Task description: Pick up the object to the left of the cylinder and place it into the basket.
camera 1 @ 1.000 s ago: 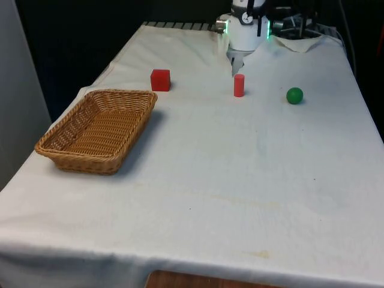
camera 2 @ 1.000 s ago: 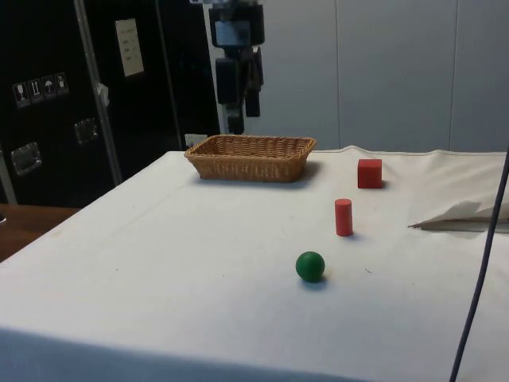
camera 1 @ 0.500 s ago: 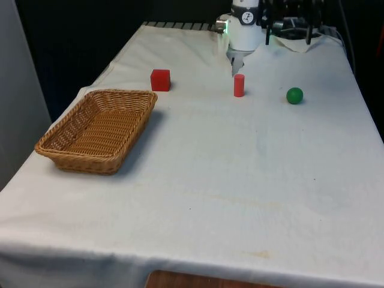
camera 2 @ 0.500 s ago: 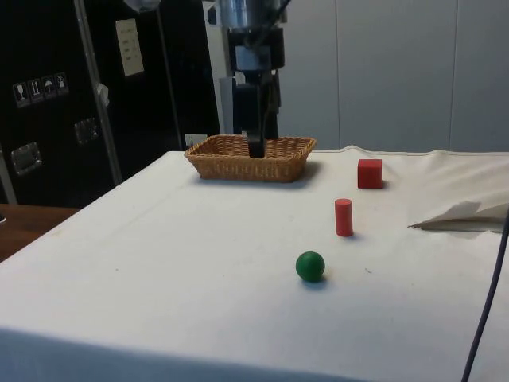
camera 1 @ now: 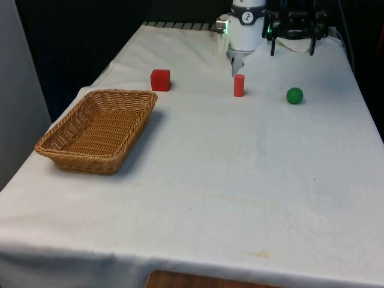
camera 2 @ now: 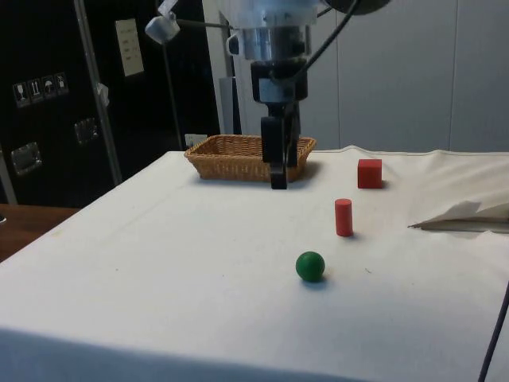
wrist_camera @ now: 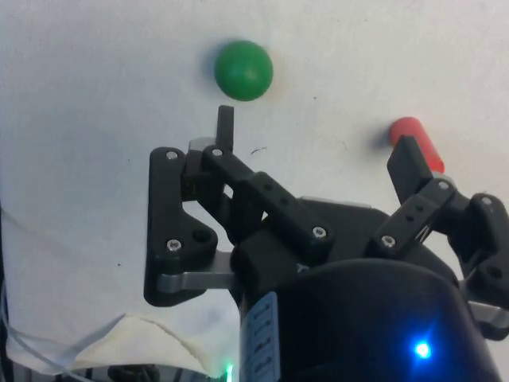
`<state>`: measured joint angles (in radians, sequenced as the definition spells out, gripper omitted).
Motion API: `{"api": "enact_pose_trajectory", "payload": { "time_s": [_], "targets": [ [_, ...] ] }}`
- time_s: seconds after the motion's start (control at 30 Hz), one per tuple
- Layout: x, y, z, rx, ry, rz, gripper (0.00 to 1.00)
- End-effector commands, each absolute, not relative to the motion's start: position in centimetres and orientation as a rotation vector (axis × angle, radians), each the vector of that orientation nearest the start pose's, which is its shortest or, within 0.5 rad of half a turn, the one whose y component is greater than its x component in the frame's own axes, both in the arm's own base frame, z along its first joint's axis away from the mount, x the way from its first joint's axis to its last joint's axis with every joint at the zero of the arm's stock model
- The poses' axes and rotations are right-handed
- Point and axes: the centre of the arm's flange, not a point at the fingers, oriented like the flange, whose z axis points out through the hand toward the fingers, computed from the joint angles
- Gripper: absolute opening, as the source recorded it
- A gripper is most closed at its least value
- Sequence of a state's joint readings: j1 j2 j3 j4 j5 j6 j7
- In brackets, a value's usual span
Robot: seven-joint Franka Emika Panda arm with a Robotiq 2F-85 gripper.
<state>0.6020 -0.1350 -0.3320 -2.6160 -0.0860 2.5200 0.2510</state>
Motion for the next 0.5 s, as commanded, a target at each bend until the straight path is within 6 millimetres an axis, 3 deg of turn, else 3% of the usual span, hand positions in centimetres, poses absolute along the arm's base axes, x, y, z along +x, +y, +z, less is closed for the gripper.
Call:
{"api": "enact_pose_trajectory", "payload": {
  "time_s": [0.0, 0.47],
  "targets": [
    [41.4, 12.0, 29.5, -3.14, -0.135, -0.072, 1.0],
    [39.8, 12.2, 25.9, -3.138, -0.141, -0.114, 1.0]
  ]
}}
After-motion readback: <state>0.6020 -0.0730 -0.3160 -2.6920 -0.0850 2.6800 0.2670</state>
